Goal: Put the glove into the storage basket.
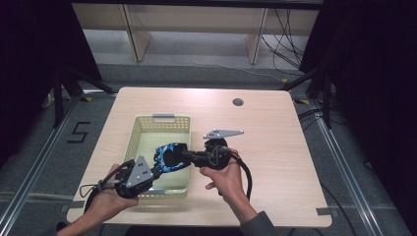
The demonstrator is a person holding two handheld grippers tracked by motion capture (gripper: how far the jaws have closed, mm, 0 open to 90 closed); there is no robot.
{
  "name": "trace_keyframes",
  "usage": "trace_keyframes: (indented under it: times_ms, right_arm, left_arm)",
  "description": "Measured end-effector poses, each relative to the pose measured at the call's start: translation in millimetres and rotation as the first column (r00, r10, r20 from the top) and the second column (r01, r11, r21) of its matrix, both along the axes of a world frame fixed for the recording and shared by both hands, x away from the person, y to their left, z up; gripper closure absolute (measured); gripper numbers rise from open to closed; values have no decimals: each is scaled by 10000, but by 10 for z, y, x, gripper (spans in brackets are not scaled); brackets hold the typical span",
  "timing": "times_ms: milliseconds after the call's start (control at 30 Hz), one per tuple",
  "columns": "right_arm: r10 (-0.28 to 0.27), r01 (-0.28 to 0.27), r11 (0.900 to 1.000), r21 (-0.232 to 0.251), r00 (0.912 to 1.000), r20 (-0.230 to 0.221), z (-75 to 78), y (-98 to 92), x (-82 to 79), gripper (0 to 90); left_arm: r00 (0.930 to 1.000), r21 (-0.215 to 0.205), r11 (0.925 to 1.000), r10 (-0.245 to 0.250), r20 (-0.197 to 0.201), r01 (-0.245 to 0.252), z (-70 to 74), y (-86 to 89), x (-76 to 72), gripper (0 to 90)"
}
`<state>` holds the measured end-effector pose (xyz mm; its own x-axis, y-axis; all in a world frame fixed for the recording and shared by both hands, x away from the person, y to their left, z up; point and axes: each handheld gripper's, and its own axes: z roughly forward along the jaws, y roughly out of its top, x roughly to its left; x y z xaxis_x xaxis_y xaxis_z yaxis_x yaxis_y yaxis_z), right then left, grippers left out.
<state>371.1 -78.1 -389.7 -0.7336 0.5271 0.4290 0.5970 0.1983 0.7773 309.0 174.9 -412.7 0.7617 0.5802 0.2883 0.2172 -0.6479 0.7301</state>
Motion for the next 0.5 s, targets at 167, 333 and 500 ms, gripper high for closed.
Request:
trace_keyframes:
  times_ms: [167, 333, 500]
  right_arm:
    - [81, -105, 9986, -516, 9989, -453, -187, 251, 107, 864]
    - [287, -331, 9971, -685, 9976, -637, -326, 402, 177, 864]
    - [370, -465, 9941, -980, 9947, -964, -479, 579, 243, 864]
  left_arm:
    - [9972, -66, 9990, 435, -603, -440, -168, 193, 63, 850]
    - [9942, -137, 9984, 529, -937, -545, -276, 338, 108, 850]
    - [9882, -82, 9974, 698, -1360, -715, -370, 446, 153, 849]
